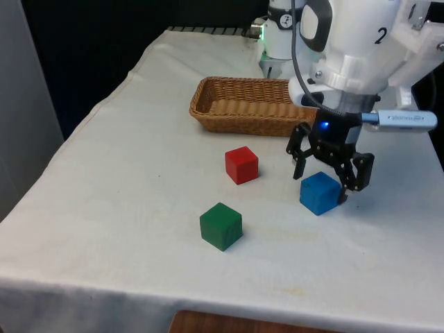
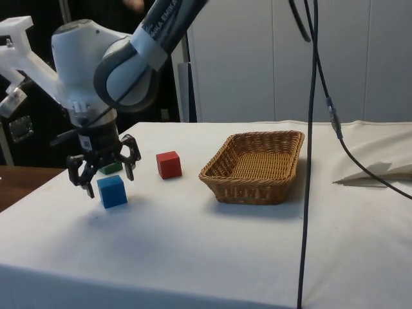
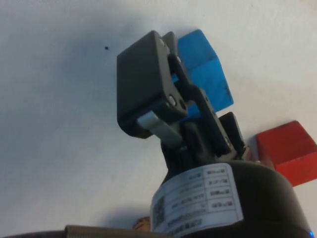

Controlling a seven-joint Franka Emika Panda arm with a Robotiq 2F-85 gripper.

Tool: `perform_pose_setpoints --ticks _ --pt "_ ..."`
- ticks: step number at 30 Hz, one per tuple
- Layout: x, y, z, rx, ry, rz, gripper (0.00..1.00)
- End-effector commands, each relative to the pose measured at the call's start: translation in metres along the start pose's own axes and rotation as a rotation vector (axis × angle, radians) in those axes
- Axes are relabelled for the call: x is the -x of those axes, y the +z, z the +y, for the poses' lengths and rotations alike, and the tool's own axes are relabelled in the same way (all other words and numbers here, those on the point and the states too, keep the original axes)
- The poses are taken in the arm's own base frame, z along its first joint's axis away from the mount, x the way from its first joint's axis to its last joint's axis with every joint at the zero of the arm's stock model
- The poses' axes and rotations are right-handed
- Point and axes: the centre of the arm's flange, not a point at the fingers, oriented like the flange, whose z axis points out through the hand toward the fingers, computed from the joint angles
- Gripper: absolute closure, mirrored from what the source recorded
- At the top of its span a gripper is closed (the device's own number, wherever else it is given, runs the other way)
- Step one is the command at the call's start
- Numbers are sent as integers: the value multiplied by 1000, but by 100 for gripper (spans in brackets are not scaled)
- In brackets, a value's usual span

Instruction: Pick up the blue cube and place it into the basket.

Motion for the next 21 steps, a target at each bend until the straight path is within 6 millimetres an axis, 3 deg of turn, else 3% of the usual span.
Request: perform_pose_setpoints --ticks 1,5,6,7,9,10,14,21 --pt "-1 2 -2 -4 11 12 0" --pt "1 5 -3 1 23 21 2" --pt "1 6 -2 4 25 21 10" --pt "2 6 -2 4 28 23 31" --pt "2 5 -1 9 23 13 54" --pt "2 6 -2 5 30 23 54" --pt "2 7 -3 4 31 24 97" --pt "2 7 -3 4 34 24 97"
